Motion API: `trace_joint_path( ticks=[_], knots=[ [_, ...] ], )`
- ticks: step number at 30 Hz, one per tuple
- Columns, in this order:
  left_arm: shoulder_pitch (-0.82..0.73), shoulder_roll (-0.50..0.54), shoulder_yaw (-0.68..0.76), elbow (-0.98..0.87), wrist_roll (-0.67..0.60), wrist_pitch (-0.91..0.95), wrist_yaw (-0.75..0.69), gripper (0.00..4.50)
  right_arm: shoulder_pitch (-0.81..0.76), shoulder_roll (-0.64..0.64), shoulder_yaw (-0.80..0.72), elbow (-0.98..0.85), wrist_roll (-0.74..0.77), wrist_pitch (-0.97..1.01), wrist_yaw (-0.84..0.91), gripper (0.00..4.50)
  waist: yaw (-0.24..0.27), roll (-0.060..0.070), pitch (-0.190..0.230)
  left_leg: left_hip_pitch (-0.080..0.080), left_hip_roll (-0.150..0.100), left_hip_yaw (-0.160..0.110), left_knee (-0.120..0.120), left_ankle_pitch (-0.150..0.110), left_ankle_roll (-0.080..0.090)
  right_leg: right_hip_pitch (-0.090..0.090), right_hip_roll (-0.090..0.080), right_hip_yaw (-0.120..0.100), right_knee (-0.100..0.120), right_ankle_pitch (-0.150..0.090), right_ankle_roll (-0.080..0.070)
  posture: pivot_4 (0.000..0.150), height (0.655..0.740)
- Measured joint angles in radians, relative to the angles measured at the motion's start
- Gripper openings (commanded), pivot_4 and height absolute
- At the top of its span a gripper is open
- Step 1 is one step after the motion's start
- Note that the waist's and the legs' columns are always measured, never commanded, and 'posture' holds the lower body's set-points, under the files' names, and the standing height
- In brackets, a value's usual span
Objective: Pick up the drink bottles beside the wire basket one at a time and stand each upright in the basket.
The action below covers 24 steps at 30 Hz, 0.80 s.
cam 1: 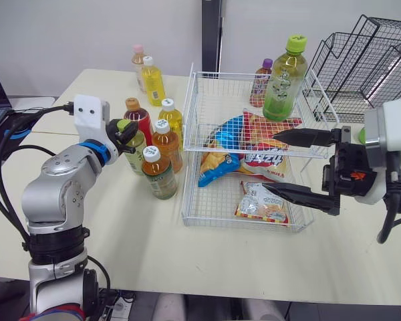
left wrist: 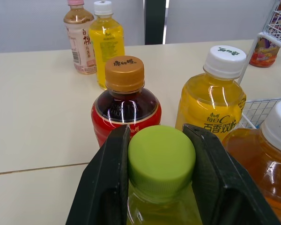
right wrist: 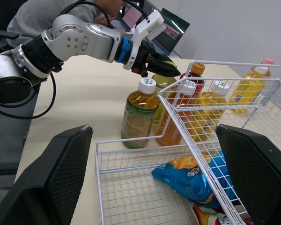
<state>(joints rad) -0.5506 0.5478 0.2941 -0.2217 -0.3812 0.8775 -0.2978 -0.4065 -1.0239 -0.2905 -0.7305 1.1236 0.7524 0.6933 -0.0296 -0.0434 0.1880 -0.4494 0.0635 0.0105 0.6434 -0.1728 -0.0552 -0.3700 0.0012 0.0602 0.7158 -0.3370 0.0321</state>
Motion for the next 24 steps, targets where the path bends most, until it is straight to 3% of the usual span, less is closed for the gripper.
trace_joint_path(
  ticks=[5,12,17,24],
  knots=[
    [0.001,0.024,0.014,-0.001,-0.022,0.015,-0.016,1.37,0.000,0.000,-0.001,0.000,-0.003,0.000,0.000,4.50,-0.001,0.000,0.000,-0.001,0.000,0.000,-0.001,0.000,0.000,-0.001,0.000,0.000,-0.001,0.000,0.000,0.150,0.7347],
    [-0.068,0.245,0.059,0.010,-0.139,0.131,-0.172,1.37,0.016,0.000,-0.005,0.001,-0.046,-0.002,-0.019,4.50,-0.001,-0.005,0.004,-0.002,0.001,0.000,-0.002,0.000,0.000,-0.003,0.001,-0.001,-0.001,0.000,0.000,0.150,0.7347],
    [-0.346,0.427,0.032,0.175,-0.175,0.125,-0.348,1.37,0.039,0.008,-0.001,0.015,-0.113,-0.006,-0.030,4.50,0.005,-0.007,0.005,-0.003,-0.001,0.000,-0.002,0.000,0.000,-0.002,-0.001,-0.002,-0.004,0.000,0.000,0.150,0.7347],
    [-0.741,0.442,-0.149,0.484,-0.156,0.118,-0.499,1.37,0.092,0.017,-0.029,0.020,-0.167,-0.012,-0.037,4.50,0.008,-0.008,0.006,-0.005,0.000,-0.003,-0.002,0.000,0.000,-0.004,0.002,-0.005,-0.004,-0.001,0.002,0.150,0.7347]
  ],
)
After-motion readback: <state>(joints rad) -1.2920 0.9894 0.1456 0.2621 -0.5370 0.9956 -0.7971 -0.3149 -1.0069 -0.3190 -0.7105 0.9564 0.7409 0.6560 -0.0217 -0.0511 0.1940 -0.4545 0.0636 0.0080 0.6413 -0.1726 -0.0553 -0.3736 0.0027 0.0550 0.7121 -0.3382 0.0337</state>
